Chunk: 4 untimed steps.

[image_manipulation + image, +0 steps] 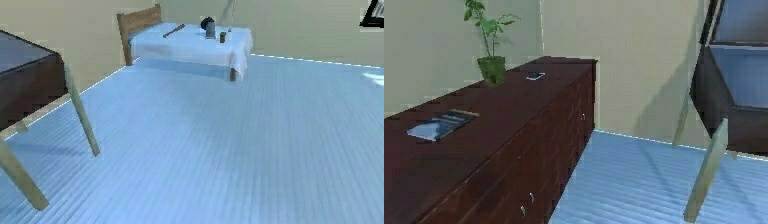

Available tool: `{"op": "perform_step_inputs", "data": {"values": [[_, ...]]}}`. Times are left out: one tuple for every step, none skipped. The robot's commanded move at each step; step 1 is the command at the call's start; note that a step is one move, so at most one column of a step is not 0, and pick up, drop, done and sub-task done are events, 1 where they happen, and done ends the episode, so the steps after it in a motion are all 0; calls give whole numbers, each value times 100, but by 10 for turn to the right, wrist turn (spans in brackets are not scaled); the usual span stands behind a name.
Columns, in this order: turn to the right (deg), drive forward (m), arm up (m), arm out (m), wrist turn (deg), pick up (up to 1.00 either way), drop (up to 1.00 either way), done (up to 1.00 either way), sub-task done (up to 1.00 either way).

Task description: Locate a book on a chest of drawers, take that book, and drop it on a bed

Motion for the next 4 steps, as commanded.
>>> {"op": "perform_step_inputs", "data": {"values": [[-450,0,0,0,0,0,0,0,0],[-450,0,0,0,0,0,0,0,0],[-300,0,0,0,0,0,0,0,0],[450,0,0,0,0,0,0,0,0]]}}
